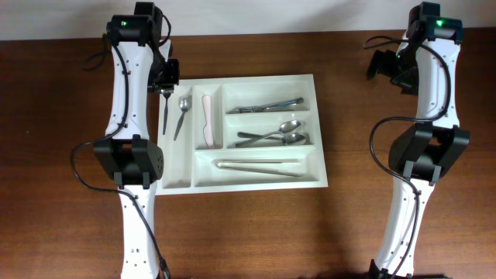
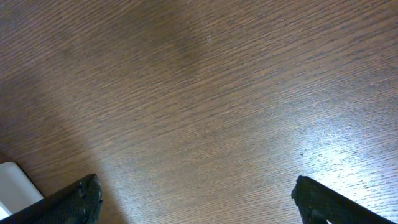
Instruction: Pack container
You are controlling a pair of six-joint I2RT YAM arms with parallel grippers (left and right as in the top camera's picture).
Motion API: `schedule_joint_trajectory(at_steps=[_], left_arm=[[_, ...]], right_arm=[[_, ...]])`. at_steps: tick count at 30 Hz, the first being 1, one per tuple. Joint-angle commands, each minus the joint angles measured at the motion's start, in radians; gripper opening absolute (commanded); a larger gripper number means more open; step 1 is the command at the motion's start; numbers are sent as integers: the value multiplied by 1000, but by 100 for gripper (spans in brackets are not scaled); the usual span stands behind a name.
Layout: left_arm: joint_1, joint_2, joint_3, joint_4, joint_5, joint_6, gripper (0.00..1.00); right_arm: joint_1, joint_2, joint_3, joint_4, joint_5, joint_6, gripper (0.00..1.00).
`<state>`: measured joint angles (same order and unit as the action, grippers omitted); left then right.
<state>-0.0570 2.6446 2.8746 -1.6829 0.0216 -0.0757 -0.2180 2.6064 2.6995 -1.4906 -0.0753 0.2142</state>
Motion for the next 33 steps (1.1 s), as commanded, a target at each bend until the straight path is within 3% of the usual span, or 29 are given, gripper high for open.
schedule_joint_trajectory(at_steps=[1,14,16,21,25,33], left_arm=[[2,22,4,-1,-5,-17,25],[-8,22,4,25,0,-16,41],[-8,22,4,34,-5,-16,48],[23,22,4,80,-145,-13,80],[104,6,5,87,-142,-13,97],[323,-16,16,108,-43,-13,99]], right_arm=[[2,3,18,0,2,12,99],[2,3,18,0,2,12,99],[2,3,18,0,2,12,99],[2,3,18,0,2,12,99],[2,3,18,0,2,12,99],[2,3,18,0,2,12,99]])
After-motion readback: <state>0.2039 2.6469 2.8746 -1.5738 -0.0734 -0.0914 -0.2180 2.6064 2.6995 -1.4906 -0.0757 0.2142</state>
